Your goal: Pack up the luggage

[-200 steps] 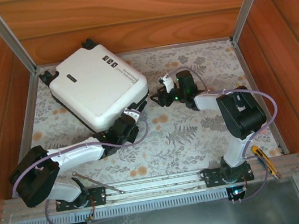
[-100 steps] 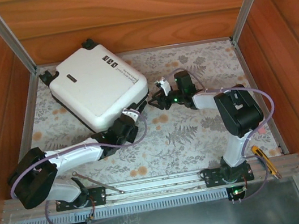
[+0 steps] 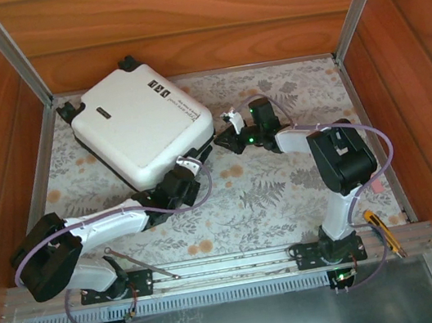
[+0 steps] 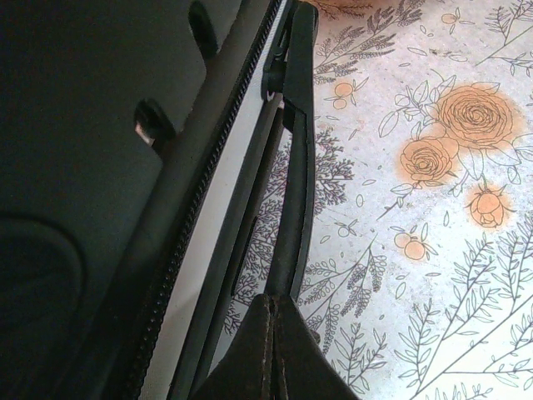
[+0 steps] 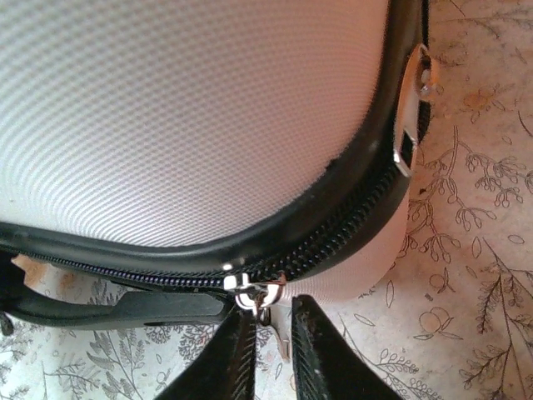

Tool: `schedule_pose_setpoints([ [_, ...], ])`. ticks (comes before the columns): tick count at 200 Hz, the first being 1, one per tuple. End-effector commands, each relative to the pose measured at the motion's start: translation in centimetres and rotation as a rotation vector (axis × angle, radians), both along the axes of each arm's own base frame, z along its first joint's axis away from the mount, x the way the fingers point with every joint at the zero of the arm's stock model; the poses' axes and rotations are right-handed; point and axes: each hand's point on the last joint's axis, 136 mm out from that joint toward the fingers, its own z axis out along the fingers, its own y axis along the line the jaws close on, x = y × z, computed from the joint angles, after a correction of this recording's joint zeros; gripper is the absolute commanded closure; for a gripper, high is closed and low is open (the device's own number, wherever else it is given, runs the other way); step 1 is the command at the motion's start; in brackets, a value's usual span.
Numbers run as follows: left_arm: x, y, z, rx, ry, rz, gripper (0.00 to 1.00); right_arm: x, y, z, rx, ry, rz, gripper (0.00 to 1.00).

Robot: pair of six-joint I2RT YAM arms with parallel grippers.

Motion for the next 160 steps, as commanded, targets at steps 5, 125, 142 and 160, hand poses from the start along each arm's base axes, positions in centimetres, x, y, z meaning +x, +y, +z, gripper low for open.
schedule_pose_setpoints([
  [5,-5.7,2.0,-5.8,0.129,0.252,-0.099,1.00,0.2,0.2,-0.3,-0.028,0.007,-0.001,0.94],
  [125,-9.6,-0.1,-7.2,0.148,0.306,-0.288,1.00,2.7,-2.9,0.0,-0.211,0.001,-0.100,1.00],
  [142,-9.7,-0.2,-7.3,0.149,0.308,-0.290,1.00,3.1,-3.2,0.5,-0.195,0.019,-0.108,1.00],
  [160,-9.2,-0.2,-6.8,0.139,0.282,-0.270,1.00,3.0,-3.0,0.7,-0.192,0.034,-0.090,1.00],
])
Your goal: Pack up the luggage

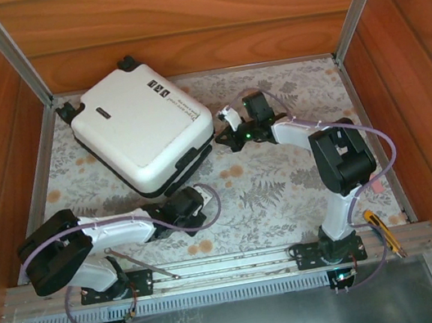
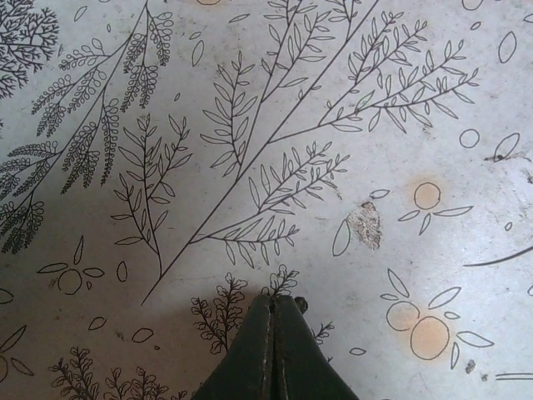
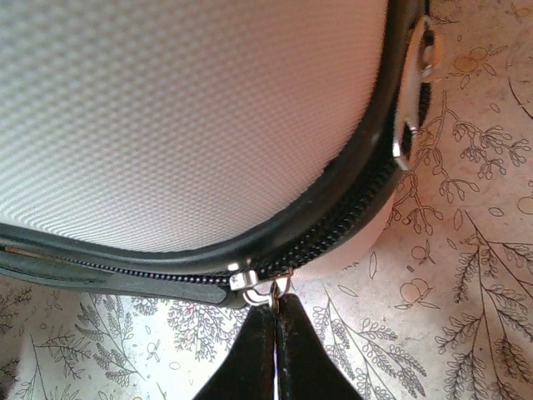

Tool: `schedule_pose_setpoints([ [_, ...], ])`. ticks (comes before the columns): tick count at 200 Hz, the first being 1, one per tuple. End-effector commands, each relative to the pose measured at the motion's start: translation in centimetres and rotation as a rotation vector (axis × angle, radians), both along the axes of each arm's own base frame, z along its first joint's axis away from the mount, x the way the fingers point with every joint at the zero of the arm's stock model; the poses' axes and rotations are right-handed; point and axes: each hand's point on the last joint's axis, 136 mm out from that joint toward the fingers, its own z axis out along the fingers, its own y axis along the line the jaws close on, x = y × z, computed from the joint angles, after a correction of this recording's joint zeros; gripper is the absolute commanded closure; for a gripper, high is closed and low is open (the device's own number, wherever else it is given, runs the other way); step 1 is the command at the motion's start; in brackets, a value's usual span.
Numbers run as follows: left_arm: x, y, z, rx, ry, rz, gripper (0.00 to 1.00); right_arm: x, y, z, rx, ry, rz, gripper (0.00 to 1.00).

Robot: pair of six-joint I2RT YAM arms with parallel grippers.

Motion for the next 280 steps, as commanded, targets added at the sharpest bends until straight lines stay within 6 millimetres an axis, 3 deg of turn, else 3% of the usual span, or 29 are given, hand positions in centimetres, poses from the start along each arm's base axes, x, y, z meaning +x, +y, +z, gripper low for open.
schedule_pose_setpoints([
  [1,-0.8,0.4,-0.3,0.022,0.024,-0.013,1.00,2.0,-2.1,0.7,-0.038,-0.015,-0.067,1.00],
  [8,0.1,0.7,0.2,0.026,-0.013,0.027,0.98,1.9,-2.0,0.7,-0.030,-0.011,-0.068,1.00],
  [25,2.1,1.1,2.0,0.030,-0.103,0.124,0.61,1.7,-1.9,0.8,-0.007,-0.009,-0.070,1.00],
  [37,3.7,1.4,3.8,0.043,-0.202,0.202,0.43,1.6,-1.8,0.7,0.004,-0.001,-0.070,1.00],
  [40,4.0,1.5,4.3,0.046,-0.228,0.219,0.33,1.6,-1.8,0.7,0.006,0.001,-0.070,1.00],
  [45,4.7,1.7,5.0,0.052,-0.272,0.251,0.06,1.5,-1.7,0.8,0.010,0.002,-0.070,1.00],
  [49,5.1,1.8,5.7,0.055,-0.304,0.274,0.00,1.5,-1.7,0.7,0.011,0.005,-0.072,1.00],
  [88,8.3,3.4,8.9,0.220,-0.503,0.418,0.00,1.4,-1.7,0.6,0.018,0.013,-0.074,1.00],
  [118,9.9,4.7,10.8,0.556,-0.653,0.455,0.00,1.3,-1.7,0.5,0.019,0.018,-0.075,1.00],
  [140,11.0,3.7,11.4,0.781,-0.713,0.437,0.09,1.3,-1.7,0.4,0.021,0.020,-0.080,1.00],
  [154,11.4,3.0,11.0,0.865,-0.724,0.431,0.19,1.2,-1.7,0.3,0.022,0.022,-0.078,1.00],
  [172,11.5,2.5,10.3,0.876,-0.706,0.457,0.20,1.1,-1.8,0.3,0.018,0.022,-0.075,1.00],
  [192,11.5,3.1,9.3,0.855,-0.650,0.506,0.24,1.0,-1.9,0.3,0.012,0.021,-0.071,1.00],
  [211,11.6,3.6,8.8,0.850,-0.621,0.532,0.37,1.1,-1.9,0.4,0.014,0.018,-0.071,1.00],
  [226,11.4,3.7,8.2,0.857,-0.600,0.531,0.36,1.1,-1.8,0.6,0.018,0.018,-0.068,1.00],
  [254,10.9,3.5,6.7,0.873,-0.560,0.510,0.25,1.3,-1.8,0.6,0.024,0.023,-0.069,1.00],
  [280,10.5,3.3,5.3,0.852,-0.502,0.498,0.21,1.2,-1.9,0.5,0.024,0.030,-0.070,1.00],
])
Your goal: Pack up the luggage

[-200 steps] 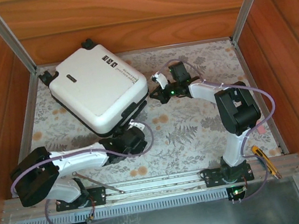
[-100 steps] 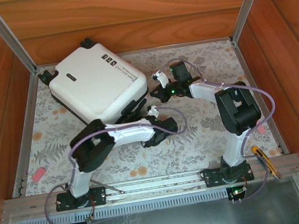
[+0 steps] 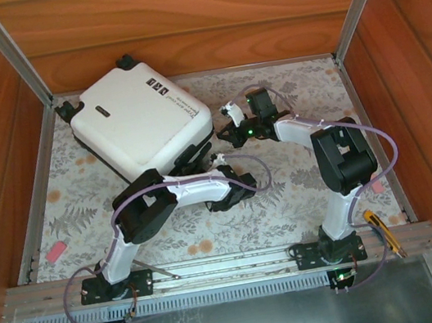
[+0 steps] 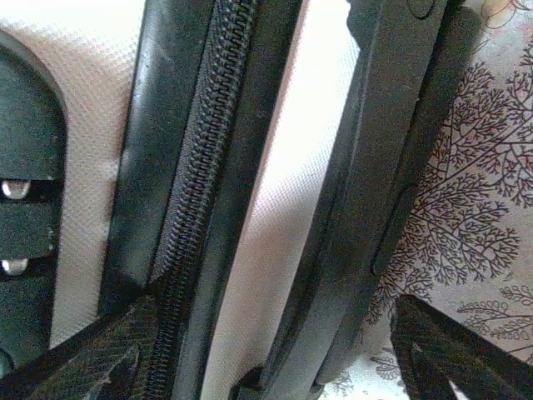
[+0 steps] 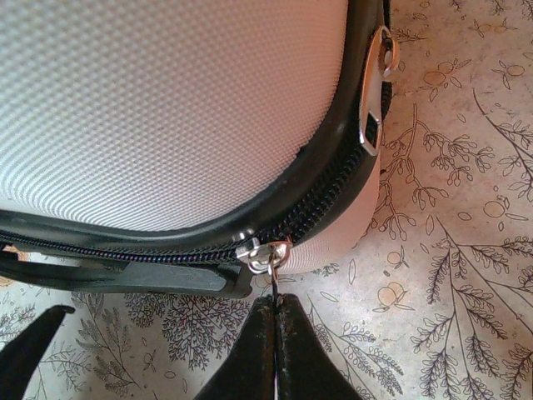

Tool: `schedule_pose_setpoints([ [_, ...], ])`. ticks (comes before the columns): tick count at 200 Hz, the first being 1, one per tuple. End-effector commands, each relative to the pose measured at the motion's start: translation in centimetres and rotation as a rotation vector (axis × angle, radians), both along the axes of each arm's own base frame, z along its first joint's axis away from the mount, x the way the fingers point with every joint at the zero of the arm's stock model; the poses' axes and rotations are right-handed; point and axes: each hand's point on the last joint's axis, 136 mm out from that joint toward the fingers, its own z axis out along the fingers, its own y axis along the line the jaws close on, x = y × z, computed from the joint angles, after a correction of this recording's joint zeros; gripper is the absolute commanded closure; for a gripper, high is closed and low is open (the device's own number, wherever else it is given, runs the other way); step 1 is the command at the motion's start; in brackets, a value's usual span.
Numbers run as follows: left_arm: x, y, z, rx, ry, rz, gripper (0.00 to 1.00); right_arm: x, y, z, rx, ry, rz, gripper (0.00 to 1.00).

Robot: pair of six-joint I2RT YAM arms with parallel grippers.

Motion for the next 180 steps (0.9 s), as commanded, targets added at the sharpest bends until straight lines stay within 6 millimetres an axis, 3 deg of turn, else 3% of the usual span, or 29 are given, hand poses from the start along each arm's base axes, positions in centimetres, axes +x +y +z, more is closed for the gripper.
schedule_pose_setpoints([
  [1,-0.4,2.1,-1.8,0.035,0.087,0.054,0.21,0.5,-1.4,-0.2,-0.017,0.016,-0.040,1.00],
  [27,-0.3,2.9,-2.7,0.022,0.115,0.097,0.24,0.4,-1.5,-0.3,-0.019,0.021,-0.044,1.00],
  [45,-0.3,3.0,-3.2,0.023,0.133,0.099,0.40,0.4,-1.7,-0.4,-0.021,0.023,-0.046,1.00],
  [63,-0.3,3.2,-3.7,0.022,0.146,0.105,0.45,0.5,-1.8,-0.3,-0.020,0.022,-0.049,1.00],
  [78,-0.3,2.9,-4.1,0.021,0.156,0.089,0.57,0.5,-1.9,-0.2,-0.017,0.022,-0.049,1.00],
  [97,-0.7,2.4,-4.3,0.024,0.152,0.070,0.57,0.5,-1.9,-0.2,-0.021,0.024,-0.048,1.00],
  [110,-0.9,1.8,-3.9,0.036,0.119,0.042,0.51,0.5,-2.0,-0.2,-0.022,0.026,-0.049,1.00],
  [151,-0.7,1.2,-1.4,0.083,-0.020,0.005,0.52,0.5,-2.1,-0.2,-0.028,0.030,-0.049,1.00],
  [169,-0.6,0.7,-0.3,0.154,-0.079,-0.032,0.57,0.5,-2.1,-0.2,-0.032,0.032,-0.048,1.00],
  [180,-0.8,0.2,1.6,0.212,-0.154,-0.061,0.59,0.6,-2.1,-0.2,-0.033,0.032,-0.048,1.00],
])
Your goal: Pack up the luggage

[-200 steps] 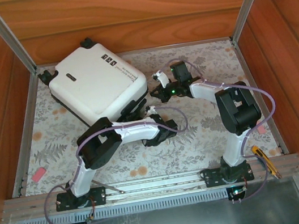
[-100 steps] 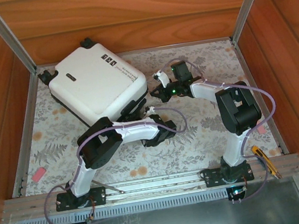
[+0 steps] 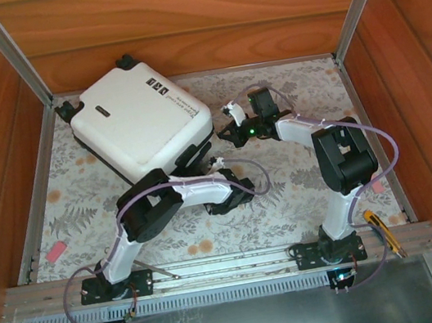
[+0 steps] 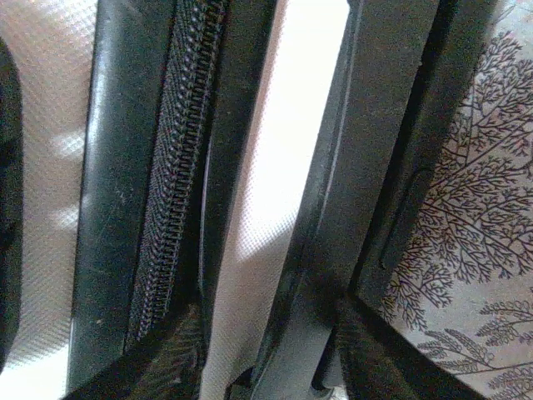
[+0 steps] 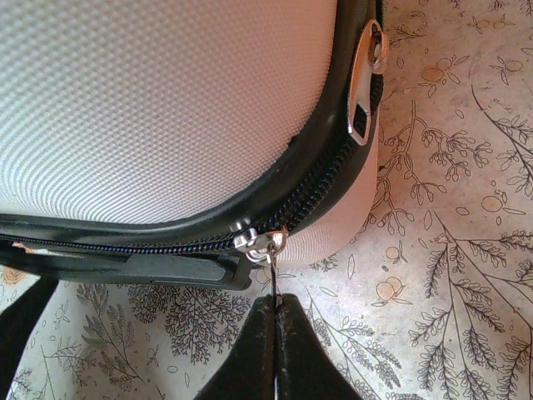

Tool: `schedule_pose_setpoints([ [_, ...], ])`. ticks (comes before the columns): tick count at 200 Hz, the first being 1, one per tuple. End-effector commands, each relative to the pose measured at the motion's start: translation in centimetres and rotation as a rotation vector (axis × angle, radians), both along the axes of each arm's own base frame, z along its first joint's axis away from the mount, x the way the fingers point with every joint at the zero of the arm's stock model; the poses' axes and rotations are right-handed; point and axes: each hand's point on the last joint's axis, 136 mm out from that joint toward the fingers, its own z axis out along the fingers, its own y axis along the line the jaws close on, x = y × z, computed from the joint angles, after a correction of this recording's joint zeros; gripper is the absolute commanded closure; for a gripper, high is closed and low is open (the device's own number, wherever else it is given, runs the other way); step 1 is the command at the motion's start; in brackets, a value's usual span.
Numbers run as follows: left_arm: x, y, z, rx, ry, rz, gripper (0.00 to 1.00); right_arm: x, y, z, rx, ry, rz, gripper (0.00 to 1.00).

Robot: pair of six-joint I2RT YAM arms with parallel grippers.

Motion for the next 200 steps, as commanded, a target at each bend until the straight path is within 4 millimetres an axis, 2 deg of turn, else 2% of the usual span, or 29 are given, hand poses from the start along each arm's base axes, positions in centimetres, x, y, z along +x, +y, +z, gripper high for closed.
schedule_pose_setpoints([
  [1,-0.5,-0.2,2.3,0.134,-0.115,-0.045,0.59,0.5,-1.6,-0.1,-0.036,0.021,-0.043,1.00],
  [19,-0.2,-0.2,4.3,0.177,-0.199,-0.032,0.59,0.6,-1.7,-0.1,-0.035,0.025,-0.041,1.00],
  [29,-1.0,-1.2,3.9,0.179,-0.205,-0.066,0.59,0.5,-1.6,-0.2,-0.035,0.029,-0.040,1.00],
  [66,-1.6,-0.3,4.7,0.072,-0.208,-0.028,0.56,0.6,-1.5,-0.2,-0.032,0.036,-0.036,1.00],
  [82,-1.7,0.1,4.1,0.031,-0.169,-0.008,0.52,0.7,-1.5,-0.2,-0.031,0.035,-0.036,1.00],
  [100,-1.9,0.5,2.0,-0.017,-0.067,0.015,0.49,0.7,-1.5,-0.1,-0.031,0.038,-0.035,1.00],
  [103,-1.4,1.2,1.7,-0.028,-0.055,0.045,0.49,0.6,-1.5,-0.2,-0.031,0.040,-0.034,1.00],
  [112,-1.3,1.4,0.7,-0.059,-0.013,0.052,0.49,0.5,-1.5,-0.2,-0.033,0.041,-0.035,1.00],
  [127,-1.5,0.8,-0.2,-0.093,0.024,0.026,0.50,0.5,-1.6,-0.2,-0.037,0.037,-0.035,1.00],
  [153,-1.7,-0.3,0.0,-0.076,0.015,-0.014,0.50,0.5,-1.6,-0.3,-0.041,0.037,-0.035,1.00],
  [159,-2.5,-1.3,0.0,-0.078,0.014,-0.049,0.50,0.5,-1.6,-0.2,-0.040,0.035,-0.035,1.00],
  [175,-2.9,-2.2,-0.1,-0.088,0.014,-0.068,0.50,0.5,-1.6,-0.5,-0.043,0.040,-0.036,1.00],
  [200,-3.0,-2.4,-0.8,-0.092,0.035,-0.057,0.50,0.5,-1.6,-0.6,-0.043,0.047,-0.034,1.00],
])
